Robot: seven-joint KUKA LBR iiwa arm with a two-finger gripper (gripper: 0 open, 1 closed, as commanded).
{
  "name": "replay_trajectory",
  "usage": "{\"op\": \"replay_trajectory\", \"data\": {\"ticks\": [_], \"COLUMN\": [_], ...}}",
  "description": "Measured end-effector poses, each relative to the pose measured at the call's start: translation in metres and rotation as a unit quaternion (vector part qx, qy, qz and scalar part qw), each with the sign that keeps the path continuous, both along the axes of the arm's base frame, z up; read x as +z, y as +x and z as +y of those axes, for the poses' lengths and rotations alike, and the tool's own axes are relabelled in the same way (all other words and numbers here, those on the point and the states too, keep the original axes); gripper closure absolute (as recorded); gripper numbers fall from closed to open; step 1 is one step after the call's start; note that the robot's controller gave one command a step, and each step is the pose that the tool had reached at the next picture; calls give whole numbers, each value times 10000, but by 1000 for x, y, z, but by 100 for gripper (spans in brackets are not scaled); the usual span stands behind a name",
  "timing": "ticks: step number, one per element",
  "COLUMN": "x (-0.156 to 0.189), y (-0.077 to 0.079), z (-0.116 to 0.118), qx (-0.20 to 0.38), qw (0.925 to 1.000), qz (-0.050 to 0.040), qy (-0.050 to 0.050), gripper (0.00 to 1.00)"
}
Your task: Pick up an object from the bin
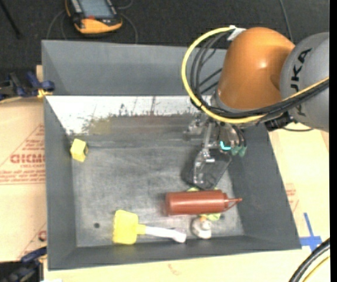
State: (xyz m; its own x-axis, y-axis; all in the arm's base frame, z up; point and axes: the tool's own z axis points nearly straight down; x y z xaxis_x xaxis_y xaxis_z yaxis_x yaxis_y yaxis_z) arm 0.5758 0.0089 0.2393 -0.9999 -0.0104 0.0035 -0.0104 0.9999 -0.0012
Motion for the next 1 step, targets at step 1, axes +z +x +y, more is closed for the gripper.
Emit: {"op": "replay_trajectory", "data": {"ticks": [1], "x": [4], "y": [1], "z": [0], "qx": [-1], "qw": [10000], "qz": [-39], "qy": [1], "gripper": [0]}}
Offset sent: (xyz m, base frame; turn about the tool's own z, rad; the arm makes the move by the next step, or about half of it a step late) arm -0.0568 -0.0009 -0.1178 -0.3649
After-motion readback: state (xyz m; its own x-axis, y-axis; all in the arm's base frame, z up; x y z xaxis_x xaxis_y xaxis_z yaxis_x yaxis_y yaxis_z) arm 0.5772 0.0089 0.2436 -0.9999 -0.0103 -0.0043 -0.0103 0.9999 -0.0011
